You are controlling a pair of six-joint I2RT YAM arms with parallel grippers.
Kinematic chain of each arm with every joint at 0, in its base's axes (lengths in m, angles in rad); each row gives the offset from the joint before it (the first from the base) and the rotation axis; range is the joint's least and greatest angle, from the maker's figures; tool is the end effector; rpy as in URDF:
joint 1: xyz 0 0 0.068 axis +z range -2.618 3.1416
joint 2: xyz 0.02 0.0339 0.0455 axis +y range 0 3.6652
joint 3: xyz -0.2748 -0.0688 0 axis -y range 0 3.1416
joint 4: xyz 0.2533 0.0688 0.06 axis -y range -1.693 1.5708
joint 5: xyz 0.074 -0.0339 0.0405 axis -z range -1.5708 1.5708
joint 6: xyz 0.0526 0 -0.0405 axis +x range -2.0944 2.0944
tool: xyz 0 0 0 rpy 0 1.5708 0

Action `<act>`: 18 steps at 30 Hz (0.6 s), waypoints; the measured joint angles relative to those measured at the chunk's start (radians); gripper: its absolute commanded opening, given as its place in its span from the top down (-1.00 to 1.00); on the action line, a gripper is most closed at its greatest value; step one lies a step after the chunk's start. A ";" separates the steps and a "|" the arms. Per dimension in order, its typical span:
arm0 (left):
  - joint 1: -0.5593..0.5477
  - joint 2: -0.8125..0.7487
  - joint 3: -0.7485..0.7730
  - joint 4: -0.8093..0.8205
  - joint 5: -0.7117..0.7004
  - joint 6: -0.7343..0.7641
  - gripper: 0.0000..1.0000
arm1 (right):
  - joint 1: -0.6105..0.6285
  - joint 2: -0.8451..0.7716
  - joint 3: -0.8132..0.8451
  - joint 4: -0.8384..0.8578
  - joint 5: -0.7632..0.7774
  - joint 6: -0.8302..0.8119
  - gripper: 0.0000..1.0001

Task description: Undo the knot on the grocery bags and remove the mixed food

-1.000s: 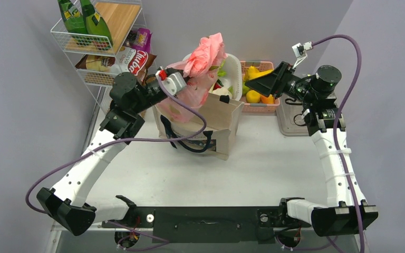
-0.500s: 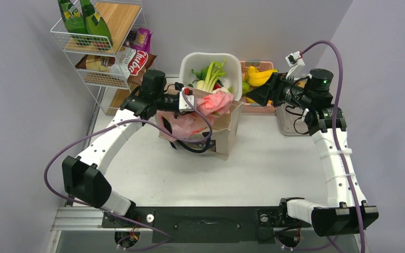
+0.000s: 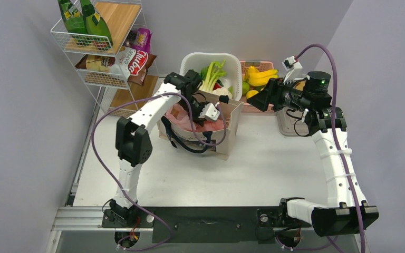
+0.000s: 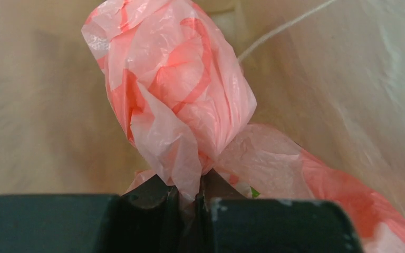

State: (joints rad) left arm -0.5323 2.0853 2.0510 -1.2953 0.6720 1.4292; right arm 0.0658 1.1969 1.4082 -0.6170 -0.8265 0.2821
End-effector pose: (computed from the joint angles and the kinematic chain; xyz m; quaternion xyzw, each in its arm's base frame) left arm 0.3607 -0.2505 0.2922 0.8008 0.4885 -0.2457 0.2443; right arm 0.2524 0.0554 0.4378 -0.1371 0.7841 0.4175 0.4382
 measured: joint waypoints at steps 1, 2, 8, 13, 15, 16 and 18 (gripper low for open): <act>-0.016 0.040 0.040 -0.044 -0.029 0.011 0.80 | 0.000 0.000 0.000 -0.002 0.001 -0.005 -0.35; -0.031 0.071 0.069 -0.079 -0.057 0.022 0.76 | 0.000 0.000 0.000 -0.005 0.002 -0.011 -0.35; -0.101 0.122 0.066 -0.150 -0.210 0.060 0.15 | -0.001 0.000 0.000 -0.022 0.011 -0.037 -0.35; -0.105 0.104 -0.016 -0.042 -0.260 0.020 -0.45 | -0.001 0.000 0.000 -0.026 0.015 -0.053 -0.35; -0.103 0.093 -0.018 -0.016 -0.263 -0.006 -0.47 | -0.001 0.000 0.000 -0.030 0.019 -0.065 -0.35; -0.102 0.081 -0.017 -0.009 -0.262 -0.017 -0.48 | -0.001 0.001 0.000 -0.032 0.024 -0.071 -0.34; -0.101 0.043 -0.017 0.000 -0.256 -0.043 -0.49 | -0.001 0.005 0.001 -0.037 0.038 -0.085 -0.33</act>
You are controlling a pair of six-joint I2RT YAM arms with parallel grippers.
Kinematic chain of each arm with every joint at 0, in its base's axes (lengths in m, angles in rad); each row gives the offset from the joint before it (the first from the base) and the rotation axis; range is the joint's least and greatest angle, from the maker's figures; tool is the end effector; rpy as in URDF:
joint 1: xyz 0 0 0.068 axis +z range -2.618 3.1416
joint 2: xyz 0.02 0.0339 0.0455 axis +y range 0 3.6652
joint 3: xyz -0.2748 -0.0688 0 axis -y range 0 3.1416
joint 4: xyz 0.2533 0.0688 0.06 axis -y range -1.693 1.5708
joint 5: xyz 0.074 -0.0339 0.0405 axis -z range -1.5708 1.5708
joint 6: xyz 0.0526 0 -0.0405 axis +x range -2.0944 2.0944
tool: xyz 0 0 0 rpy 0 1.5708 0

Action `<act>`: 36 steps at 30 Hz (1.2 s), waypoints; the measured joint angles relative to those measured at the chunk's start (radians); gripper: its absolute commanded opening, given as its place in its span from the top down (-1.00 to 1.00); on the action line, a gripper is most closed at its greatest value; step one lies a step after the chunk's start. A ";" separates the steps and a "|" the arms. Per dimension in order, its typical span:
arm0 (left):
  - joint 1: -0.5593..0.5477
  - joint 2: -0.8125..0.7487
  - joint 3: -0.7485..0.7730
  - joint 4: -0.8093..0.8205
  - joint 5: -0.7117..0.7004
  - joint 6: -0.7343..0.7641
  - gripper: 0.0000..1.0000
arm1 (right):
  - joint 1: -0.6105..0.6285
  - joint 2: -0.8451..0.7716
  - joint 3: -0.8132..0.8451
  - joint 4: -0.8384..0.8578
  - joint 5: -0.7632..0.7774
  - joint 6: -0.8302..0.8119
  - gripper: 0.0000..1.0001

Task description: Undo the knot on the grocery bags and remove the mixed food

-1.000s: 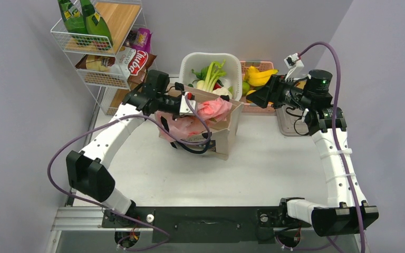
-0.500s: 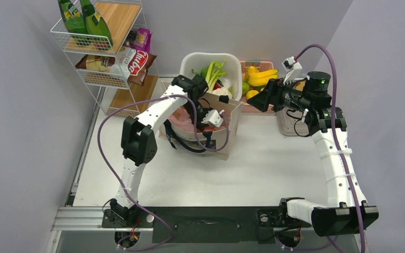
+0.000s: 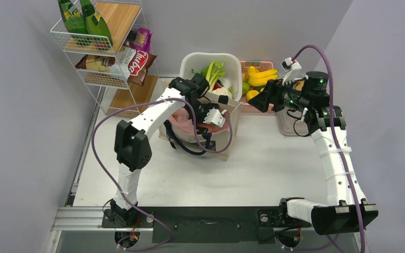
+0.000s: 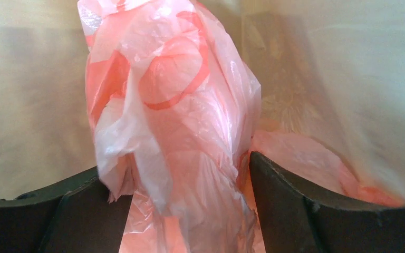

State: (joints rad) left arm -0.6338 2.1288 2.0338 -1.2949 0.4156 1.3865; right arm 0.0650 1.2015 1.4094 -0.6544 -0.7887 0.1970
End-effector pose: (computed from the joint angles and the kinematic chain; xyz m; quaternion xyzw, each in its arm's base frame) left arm 0.3463 -0.2808 0.2622 0.8352 0.5024 -0.1586 0.1577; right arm 0.2535 0.0539 0.4328 -0.1528 0.7930 0.3866 0.4454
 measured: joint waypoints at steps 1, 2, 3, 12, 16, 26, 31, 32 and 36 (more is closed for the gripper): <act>0.001 -0.026 0.000 0.008 0.007 -0.021 -0.49 | 0.001 0.005 0.003 -0.003 0.011 -0.007 -0.31; 0.002 -0.056 0.005 0.013 0.015 -0.039 -0.49 | 0.002 0.011 0.007 -0.006 0.023 -0.012 -0.31; 0.003 -0.085 0.017 0.018 0.023 -0.056 -0.50 | 0.005 0.019 0.011 -0.006 0.035 -0.019 -0.30; 0.035 -0.305 0.114 0.075 0.086 -0.180 0.18 | 0.080 0.095 0.041 -0.005 0.132 -0.066 -0.30; 0.055 -0.330 0.055 0.108 0.118 -0.172 0.51 | 0.126 0.121 0.055 0.001 0.140 -0.079 -0.30; 0.074 -0.256 -0.054 0.174 0.288 -0.127 0.67 | 0.187 0.126 0.045 0.032 0.066 -0.088 -0.41; 0.089 -0.340 -0.214 0.338 0.362 -0.138 0.69 | 0.243 0.123 -0.005 0.074 0.038 -0.093 -0.46; 0.090 -0.366 -0.251 0.375 0.372 -0.146 0.69 | 0.260 0.126 -0.007 0.079 0.036 -0.099 -0.46; 0.087 -0.418 -0.294 0.461 0.396 -0.168 0.38 | 0.316 0.151 -0.006 0.102 0.033 -0.146 -0.20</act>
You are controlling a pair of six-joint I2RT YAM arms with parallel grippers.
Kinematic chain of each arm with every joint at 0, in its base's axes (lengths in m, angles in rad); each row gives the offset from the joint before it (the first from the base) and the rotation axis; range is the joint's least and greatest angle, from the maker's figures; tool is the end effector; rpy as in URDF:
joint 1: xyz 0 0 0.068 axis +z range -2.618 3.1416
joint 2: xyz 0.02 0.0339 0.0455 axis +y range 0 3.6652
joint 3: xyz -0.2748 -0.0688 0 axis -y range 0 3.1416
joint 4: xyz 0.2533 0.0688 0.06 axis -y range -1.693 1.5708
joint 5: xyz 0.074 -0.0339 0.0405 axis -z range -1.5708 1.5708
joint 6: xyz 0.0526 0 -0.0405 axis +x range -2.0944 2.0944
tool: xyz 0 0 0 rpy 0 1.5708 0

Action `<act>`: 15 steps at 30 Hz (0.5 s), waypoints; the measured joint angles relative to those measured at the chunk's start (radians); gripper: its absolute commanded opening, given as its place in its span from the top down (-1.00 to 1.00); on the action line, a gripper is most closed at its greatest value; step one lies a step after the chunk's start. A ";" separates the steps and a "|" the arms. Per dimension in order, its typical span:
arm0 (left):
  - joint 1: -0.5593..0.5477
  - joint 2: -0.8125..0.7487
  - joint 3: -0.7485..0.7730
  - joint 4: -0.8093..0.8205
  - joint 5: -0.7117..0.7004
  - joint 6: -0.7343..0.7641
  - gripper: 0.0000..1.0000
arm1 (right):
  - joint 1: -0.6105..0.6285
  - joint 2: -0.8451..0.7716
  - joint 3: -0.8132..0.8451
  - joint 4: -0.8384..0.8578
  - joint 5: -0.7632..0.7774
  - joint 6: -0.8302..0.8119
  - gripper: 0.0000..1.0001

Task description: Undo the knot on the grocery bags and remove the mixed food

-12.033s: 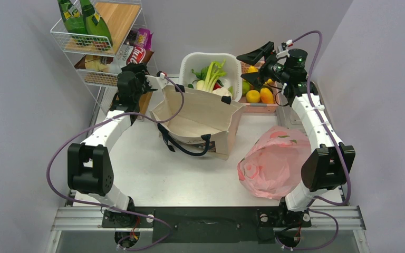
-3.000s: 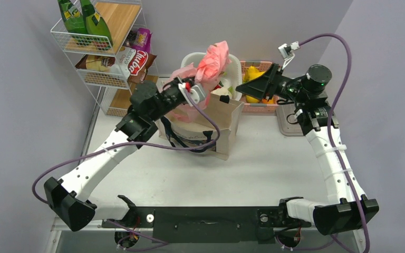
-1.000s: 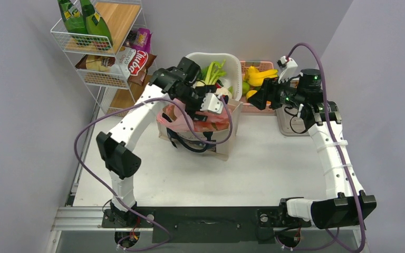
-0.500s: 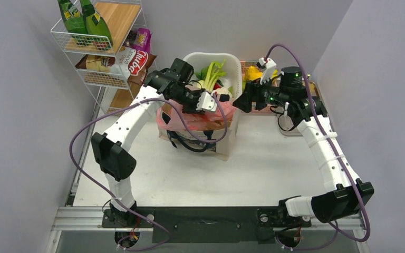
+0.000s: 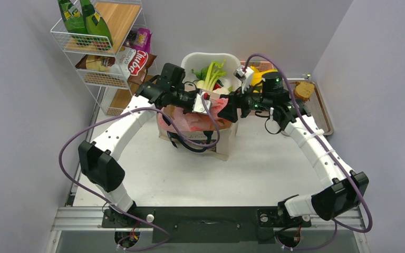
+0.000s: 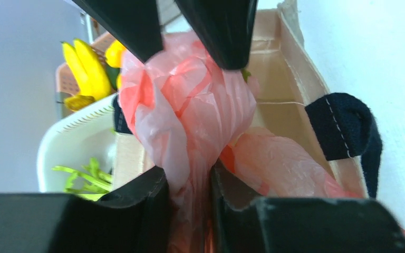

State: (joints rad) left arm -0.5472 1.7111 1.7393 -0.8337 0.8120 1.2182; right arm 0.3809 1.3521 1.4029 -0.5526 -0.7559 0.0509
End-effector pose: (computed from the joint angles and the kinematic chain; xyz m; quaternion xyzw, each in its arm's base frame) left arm 0.3100 -0.2336 0.3733 0.7520 0.4273 -0.2330 0.4445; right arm 0.2732 0.1483 0.4005 -0.3168 0.7581 0.4116 0.3944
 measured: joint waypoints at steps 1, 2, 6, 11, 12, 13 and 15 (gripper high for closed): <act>0.000 -0.008 0.000 0.019 0.004 -0.009 0.27 | 0.009 0.012 0.000 0.000 0.003 -0.019 0.11; 0.000 -0.013 -0.001 0.032 0.006 -0.015 0.07 | 0.014 0.023 0.002 -0.002 0.009 -0.033 0.49; 0.005 -0.049 -0.023 0.090 0.004 -0.063 -0.26 | 0.033 0.088 0.002 -0.013 0.076 -0.106 1.00; 0.048 -0.127 -0.056 0.112 -0.004 -0.127 -0.28 | 0.048 0.132 0.002 -0.027 0.201 -0.134 1.00; 0.068 -0.145 -0.056 0.111 -0.005 -0.135 -0.28 | 0.053 0.133 0.002 -0.027 0.225 -0.133 1.00; 0.084 -0.159 -0.056 0.108 -0.007 -0.137 -0.28 | 0.055 0.133 0.002 -0.027 0.240 -0.133 1.00; 0.117 -0.190 -0.055 0.081 -0.024 -0.123 -0.27 | 0.066 0.133 0.002 -0.024 0.267 -0.126 1.00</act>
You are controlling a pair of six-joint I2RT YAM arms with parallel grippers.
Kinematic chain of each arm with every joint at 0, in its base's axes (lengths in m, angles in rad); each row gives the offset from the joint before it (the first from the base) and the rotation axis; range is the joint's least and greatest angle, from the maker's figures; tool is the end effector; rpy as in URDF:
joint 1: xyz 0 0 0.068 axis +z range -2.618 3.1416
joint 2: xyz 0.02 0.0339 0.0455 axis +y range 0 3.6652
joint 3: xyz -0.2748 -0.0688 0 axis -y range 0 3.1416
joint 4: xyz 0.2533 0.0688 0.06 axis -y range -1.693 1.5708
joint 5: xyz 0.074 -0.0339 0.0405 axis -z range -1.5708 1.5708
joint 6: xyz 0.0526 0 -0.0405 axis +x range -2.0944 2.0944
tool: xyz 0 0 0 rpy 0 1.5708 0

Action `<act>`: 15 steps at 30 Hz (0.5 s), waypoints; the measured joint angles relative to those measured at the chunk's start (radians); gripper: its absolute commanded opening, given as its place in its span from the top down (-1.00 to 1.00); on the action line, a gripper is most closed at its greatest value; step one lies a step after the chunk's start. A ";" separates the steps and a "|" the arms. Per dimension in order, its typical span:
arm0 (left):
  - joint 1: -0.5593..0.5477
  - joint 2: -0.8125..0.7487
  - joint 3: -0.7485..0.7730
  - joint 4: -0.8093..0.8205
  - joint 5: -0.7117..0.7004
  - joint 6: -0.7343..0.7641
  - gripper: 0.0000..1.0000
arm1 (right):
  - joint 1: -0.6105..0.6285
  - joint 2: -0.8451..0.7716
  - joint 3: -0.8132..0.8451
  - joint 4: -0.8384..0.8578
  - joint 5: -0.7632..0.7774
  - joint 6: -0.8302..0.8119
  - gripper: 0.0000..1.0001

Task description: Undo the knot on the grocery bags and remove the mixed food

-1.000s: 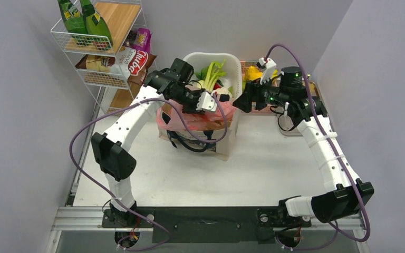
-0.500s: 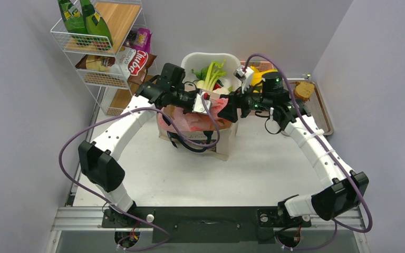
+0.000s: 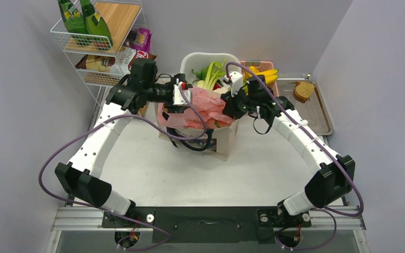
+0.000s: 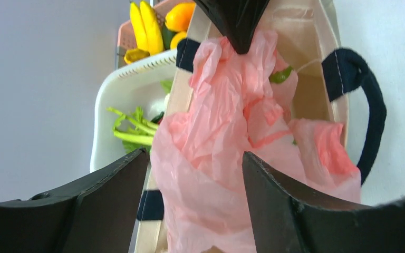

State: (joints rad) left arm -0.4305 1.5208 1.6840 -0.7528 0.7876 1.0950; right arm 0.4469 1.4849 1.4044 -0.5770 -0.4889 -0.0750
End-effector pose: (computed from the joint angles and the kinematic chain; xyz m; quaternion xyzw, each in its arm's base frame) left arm 0.2923 -0.1753 0.4265 0.6935 0.4640 -0.1780 0.5217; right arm 0.3041 0.1731 0.3531 -0.3278 0.8138 0.2926 0.3803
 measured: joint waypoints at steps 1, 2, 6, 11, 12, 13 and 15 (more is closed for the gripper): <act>0.009 -0.010 0.000 -0.022 -0.011 0.017 -0.26 | 0.006 0.000 0.000 0.000 0.009 0.004 1.00; 0.011 -0.015 0.000 -0.040 -0.024 0.030 -0.18 | 0.012 0.000 0.000 0.000 0.013 0.008 1.00; -0.001 0.023 -0.002 -0.080 -0.072 0.055 0.30 | 0.027 0.000 0.000 -0.001 0.013 0.021 0.52; -0.004 0.208 0.006 -0.091 -0.146 0.107 0.83 | 0.024 -0.005 0.000 -0.005 -0.001 0.048 0.08; -0.007 0.251 0.016 -0.102 -0.161 0.126 0.85 | 0.013 -0.008 0.000 -0.008 -0.011 0.060 0.02; -0.010 0.287 0.024 -0.111 -0.172 0.140 0.89 | -0.004 -0.015 0.000 -0.010 -0.022 0.070 -0.01; -0.028 0.360 0.038 -0.129 -0.201 0.177 0.89 | -0.055 -0.031 0.000 -0.011 -0.042 0.096 -0.05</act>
State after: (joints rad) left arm -0.4587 1.8809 1.7222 -0.8814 0.5869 1.2716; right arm 0.3923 1.4544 1.4044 -0.5880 -0.5308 0.0212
